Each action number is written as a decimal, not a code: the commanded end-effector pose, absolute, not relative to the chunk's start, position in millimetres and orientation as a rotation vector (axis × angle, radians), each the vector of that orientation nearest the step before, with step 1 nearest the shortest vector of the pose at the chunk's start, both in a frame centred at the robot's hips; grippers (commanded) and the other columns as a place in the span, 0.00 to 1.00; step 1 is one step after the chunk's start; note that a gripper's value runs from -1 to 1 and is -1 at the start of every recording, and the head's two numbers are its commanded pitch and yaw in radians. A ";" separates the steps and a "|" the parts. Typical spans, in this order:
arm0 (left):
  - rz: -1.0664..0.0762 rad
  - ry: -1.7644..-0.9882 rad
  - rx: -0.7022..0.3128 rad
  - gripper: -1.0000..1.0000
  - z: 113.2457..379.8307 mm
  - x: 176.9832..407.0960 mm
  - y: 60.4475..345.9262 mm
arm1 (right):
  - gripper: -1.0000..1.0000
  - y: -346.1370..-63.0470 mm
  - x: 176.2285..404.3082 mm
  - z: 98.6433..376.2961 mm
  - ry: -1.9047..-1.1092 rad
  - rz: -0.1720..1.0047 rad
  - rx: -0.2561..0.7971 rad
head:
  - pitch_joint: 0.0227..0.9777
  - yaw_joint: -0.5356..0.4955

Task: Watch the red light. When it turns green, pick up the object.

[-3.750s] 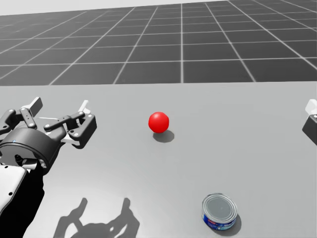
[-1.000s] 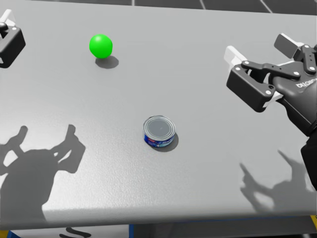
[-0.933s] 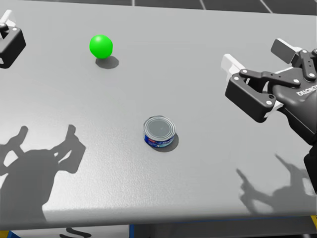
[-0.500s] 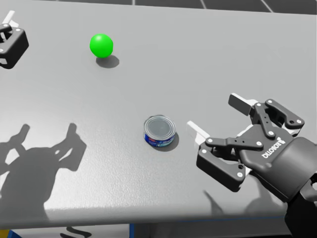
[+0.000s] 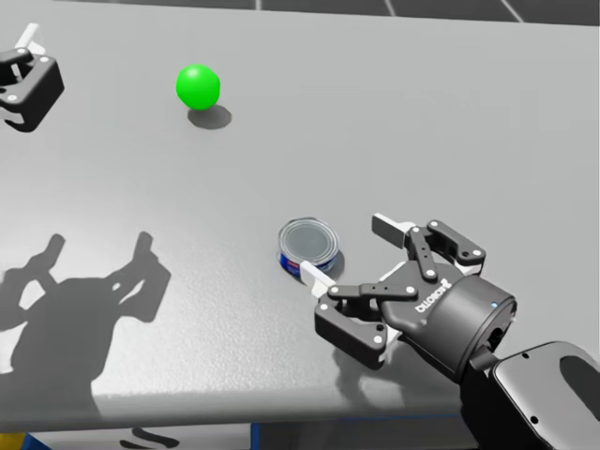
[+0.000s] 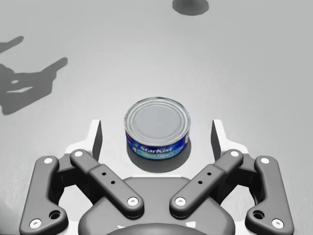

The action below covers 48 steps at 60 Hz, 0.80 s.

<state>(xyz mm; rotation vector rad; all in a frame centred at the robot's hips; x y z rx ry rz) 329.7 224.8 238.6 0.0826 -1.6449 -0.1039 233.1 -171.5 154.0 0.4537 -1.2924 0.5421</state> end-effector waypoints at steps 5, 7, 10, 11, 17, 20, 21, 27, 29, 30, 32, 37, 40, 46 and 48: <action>-0.101 -1.646 0.080 0.00 238.7 329.5 225.4 | 0.00 -158.0 251.3 138.6 -1.258 0.553 0.435 | 0.88 0.43; -0.101 -1.646 0.080 0.00 238.9 329.2 225.9 | 0.00 -156.8 252.7 137.8 -1.257 0.559 0.430 | 0.88 0.43; -0.100 -1.646 0.080 0.00 239.1 329.2 226.0 | 0.00 -153.7 256.0 135.9 -1.245 0.558 0.431 | 0.88 0.43; -0.100 -1.646 0.080 0.00 239.1 329.2 226.0 | 0.00 -152.5 257.5 134.7 -1.242 0.561 0.427 | 0.88 0.44; -0.098 -1.646 0.080 0.00 239.5 329.2 226.5 | 0.00 -147.0 263.0 130.1 -1.225 0.566 0.413 | 0.88 0.44; -0.098 -1.646 0.080 0.00 239.5 329.1 226.6 | 0.00 -144.4 265.0 128.1 -1.221 0.565 0.409 | 0.88 0.44; -0.098 -1.646 0.080 0.00 239.5 329.1 226.6 | 0.00 -143.8 265.4 127.7 -1.219 0.566 0.408 | 0.88 0.44; -0.098 -1.646 0.080 0.00 239.5 329.1 226.6 | 0.00 -139.2 269.1 124.8 -1.220 0.573 0.398 | 0.88 0.44; -0.098 -1.646 0.080 0.00 239.5 329.1 226.6 | 0.00 -138.4 270.3 123.8 -1.220 0.576 0.397 | 0.88 0.44; -0.098 -1.646 0.080 0.00 239.5 329.1 226.6 | 0.00 -137.8 271.0 123.2 -1.220 0.578 0.396 | 0.88 0.44; -0.098 -1.646 0.080 0.00 239.5 329.1 226.6 | 0.00 -136.7 271.8 122.4 -1.215 0.577 0.398 | 0.87 0.44; -0.098 -1.646 0.080 0.00 239.5 329.1 226.6 | 0.00 -134.8 272.7 120.3 -1.196 0.586 0.393 | 0.87 0.44; -0.098 -1.646 0.080 0.00 239.5 329.1 226.6 | 0.00 -134.4 272.5 119.6 -1.182 0.577 0.388 | 0.87 0.44; -0.095 -1.650 0.080 0.00 240.4 328.2 227.3 | 0.00 -135.9 272.7 116.9 -1.192 0.597 0.358 | 0.87 0.44; -0.095 -1.651 0.080 0.00 240.6 327.9 227.4 | 0.33 -136.8 271.1 116.5 -1.215 0.582 0.330 | 0.87 0.44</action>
